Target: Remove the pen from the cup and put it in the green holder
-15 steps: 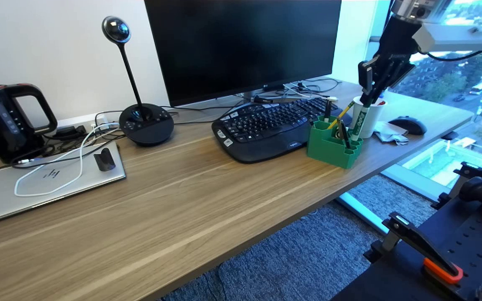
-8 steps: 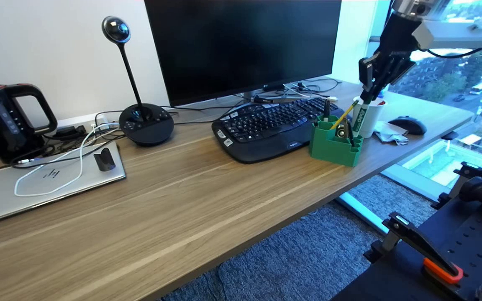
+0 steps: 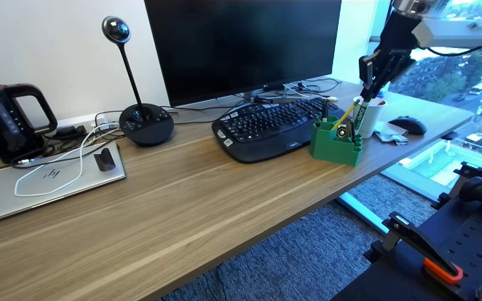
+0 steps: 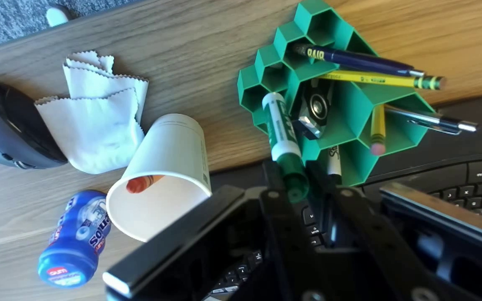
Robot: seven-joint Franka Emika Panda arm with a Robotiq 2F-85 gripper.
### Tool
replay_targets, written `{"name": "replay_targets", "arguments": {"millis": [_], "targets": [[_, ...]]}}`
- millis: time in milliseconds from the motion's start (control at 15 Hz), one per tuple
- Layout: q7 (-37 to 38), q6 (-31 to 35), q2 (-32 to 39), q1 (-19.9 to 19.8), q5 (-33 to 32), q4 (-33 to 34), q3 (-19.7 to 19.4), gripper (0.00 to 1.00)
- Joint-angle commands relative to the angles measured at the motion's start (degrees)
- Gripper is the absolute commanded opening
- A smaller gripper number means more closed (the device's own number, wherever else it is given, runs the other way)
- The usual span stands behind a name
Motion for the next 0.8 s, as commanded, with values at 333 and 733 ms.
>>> {"name": "replay_targets", "arguments": {"millis": [333,733], "targets": [[-0.29,0.38,-0.76,0.11,-0.87,-0.18,-1.01,0.05],[0.26,0.08,-0.85,0.21,-2.66,-0.32,-2.71,0.05]]}}
